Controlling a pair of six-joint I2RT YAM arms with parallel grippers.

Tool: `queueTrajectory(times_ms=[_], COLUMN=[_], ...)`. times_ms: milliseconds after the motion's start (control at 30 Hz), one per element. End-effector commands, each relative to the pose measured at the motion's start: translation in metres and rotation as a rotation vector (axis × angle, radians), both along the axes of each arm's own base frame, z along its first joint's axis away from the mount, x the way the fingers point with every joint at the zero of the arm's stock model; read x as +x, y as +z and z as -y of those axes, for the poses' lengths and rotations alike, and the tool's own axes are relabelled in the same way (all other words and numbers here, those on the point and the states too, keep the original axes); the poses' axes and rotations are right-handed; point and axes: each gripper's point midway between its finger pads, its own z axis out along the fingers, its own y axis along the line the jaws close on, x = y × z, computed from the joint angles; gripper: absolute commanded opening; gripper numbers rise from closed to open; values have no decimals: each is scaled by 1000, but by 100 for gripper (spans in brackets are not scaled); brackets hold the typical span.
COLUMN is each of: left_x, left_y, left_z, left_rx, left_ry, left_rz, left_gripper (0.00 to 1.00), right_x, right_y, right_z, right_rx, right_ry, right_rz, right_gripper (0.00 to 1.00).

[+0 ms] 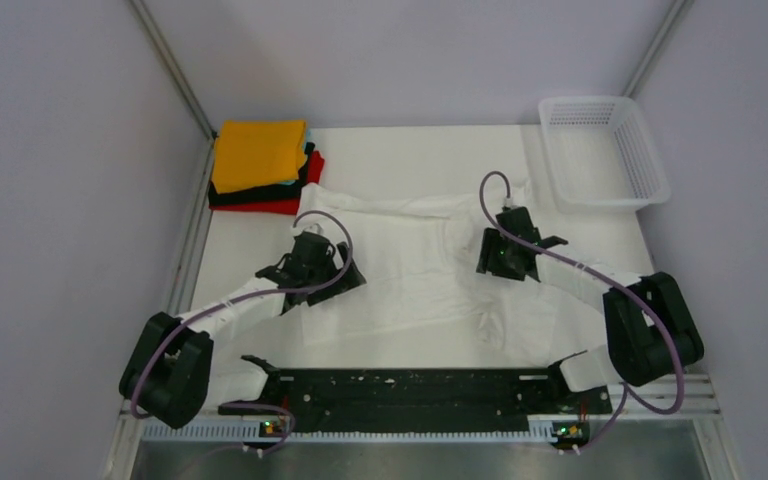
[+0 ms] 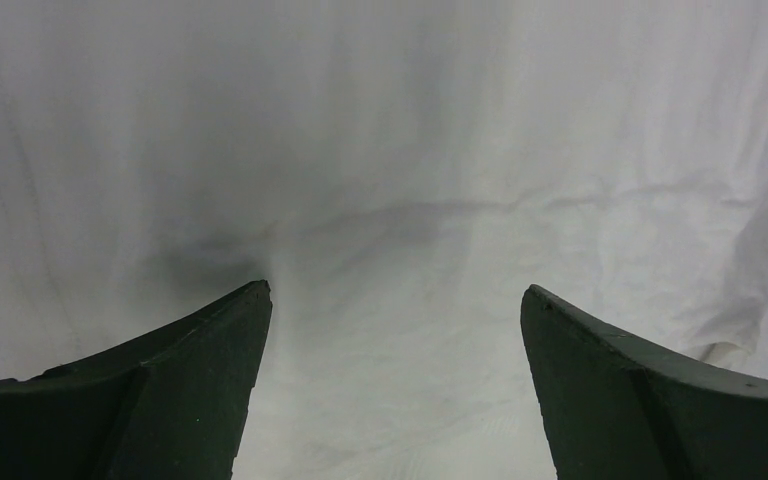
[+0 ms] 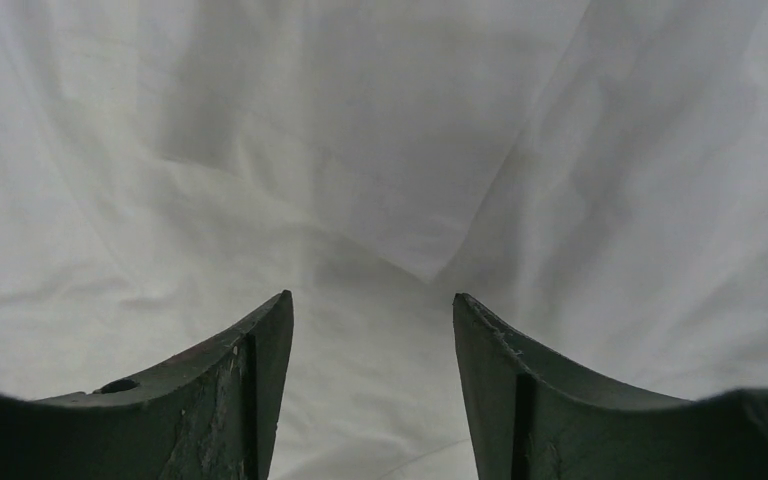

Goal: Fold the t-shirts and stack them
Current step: Flatten out the tshirt

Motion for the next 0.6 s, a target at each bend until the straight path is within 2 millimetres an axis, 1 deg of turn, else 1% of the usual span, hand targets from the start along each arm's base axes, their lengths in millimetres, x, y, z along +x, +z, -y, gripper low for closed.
queueTrajectory(times_ms=[0,100,200,300,433,500,567], left_x=[12,12,9,7,5,4,5], left_y=[2,-2,-10,-16,-21,-22,-22], left_z=[-12,-12,-14,-19,-21,-23,-23], left_rx=[72,77,95,125,138,146,147], left_ry=[50,49,48,59,60,61,61], left_rz=[40,30,2,-18,-32,-35,-35], left_gripper=[99,99,99,99,99,99,99], right_x=[27,33,42,51,60,63,63], right_y=[0,-7,-8,-4,7,12,12], right_z=[10,9,9,10,11,13,14], right_rx=[-59,-61,-65,-75,-80,-92,-100], right_ry=[-91,-107,-122,-138,-151,-158,-159], right_rz=[52,50,74,102,132,143,140], right_gripper=[59,56,55,53,51,50,48])
